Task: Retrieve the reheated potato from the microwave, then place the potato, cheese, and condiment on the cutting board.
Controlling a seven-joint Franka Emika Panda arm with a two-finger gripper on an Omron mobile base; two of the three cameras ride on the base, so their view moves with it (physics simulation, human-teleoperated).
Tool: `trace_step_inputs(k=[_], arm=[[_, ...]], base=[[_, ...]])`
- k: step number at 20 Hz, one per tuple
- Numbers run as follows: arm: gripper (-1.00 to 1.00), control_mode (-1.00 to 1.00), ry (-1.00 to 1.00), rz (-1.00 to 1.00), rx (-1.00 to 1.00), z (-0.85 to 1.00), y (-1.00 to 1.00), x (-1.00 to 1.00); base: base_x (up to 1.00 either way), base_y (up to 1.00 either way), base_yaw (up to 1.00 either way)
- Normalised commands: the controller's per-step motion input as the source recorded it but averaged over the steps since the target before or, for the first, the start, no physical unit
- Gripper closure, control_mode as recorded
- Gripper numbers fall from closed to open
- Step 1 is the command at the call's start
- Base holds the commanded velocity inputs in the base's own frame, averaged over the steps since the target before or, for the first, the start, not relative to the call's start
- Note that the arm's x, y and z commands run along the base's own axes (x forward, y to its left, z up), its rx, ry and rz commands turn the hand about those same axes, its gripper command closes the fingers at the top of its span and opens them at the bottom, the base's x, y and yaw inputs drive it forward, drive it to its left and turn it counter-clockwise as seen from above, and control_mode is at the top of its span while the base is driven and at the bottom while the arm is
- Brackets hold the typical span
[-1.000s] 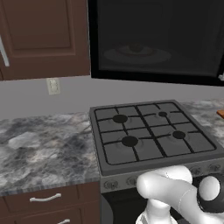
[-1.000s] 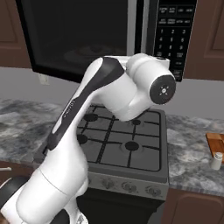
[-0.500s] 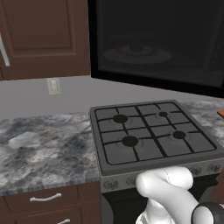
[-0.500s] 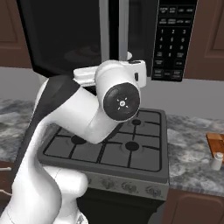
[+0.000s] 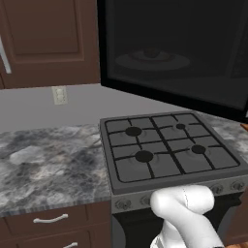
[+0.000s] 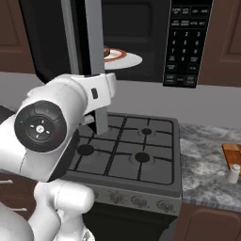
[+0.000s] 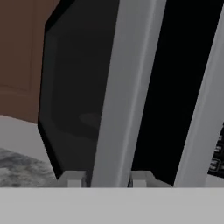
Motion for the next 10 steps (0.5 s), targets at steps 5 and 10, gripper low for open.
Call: trace_step_inputs(k=[5, 10], arm=[[-1.0, -1.0, 0.12, 0.0, 0.0, 0.0, -0.27, -0.45], [-1.0, -1.0, 0.11, 0.01, 0.04, 0.0, -0.74, -0.71]], base=[[0.0, 0.0, 0.0], [0.0, 0.0, 0.0]])
